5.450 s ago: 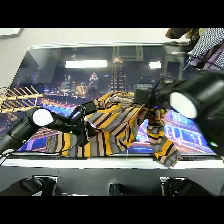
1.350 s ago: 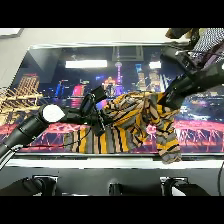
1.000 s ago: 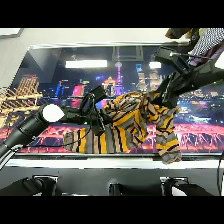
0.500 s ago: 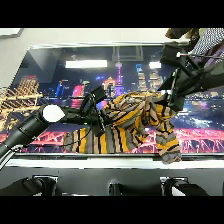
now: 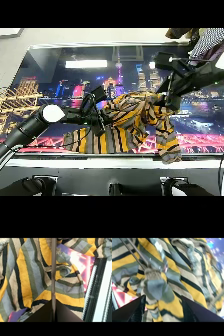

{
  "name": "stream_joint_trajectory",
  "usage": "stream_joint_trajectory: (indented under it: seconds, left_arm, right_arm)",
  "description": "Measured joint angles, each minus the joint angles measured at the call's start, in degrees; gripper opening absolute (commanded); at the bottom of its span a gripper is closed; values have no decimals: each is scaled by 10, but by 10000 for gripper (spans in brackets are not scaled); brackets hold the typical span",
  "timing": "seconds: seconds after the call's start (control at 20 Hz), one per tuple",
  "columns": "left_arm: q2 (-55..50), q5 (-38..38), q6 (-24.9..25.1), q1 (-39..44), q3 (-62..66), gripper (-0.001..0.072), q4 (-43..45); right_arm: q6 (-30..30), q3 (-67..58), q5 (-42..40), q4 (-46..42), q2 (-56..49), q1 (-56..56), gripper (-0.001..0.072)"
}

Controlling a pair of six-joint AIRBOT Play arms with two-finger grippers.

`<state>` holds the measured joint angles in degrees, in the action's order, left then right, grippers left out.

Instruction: Fold the clothes and pants, and hang the long-sleeved shirts on hangers.

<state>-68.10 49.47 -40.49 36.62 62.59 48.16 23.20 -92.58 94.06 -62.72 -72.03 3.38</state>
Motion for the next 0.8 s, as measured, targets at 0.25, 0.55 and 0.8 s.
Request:
stream_joint_trajectory:
  seconds: [0.25,0.55,0.8]
  left_arm:
    - [0,0,0,0,0,19,0]
    - [0,-1,-1,0,0,19,2]
    - [0,0,-15,-2,0,450,-3]
  right_arm:
    - [-13,0,10,33,-37,0,199]
    - [-30,0,52,49,-38,0,26]
    - [-30,0,56,46,-10,0,24]
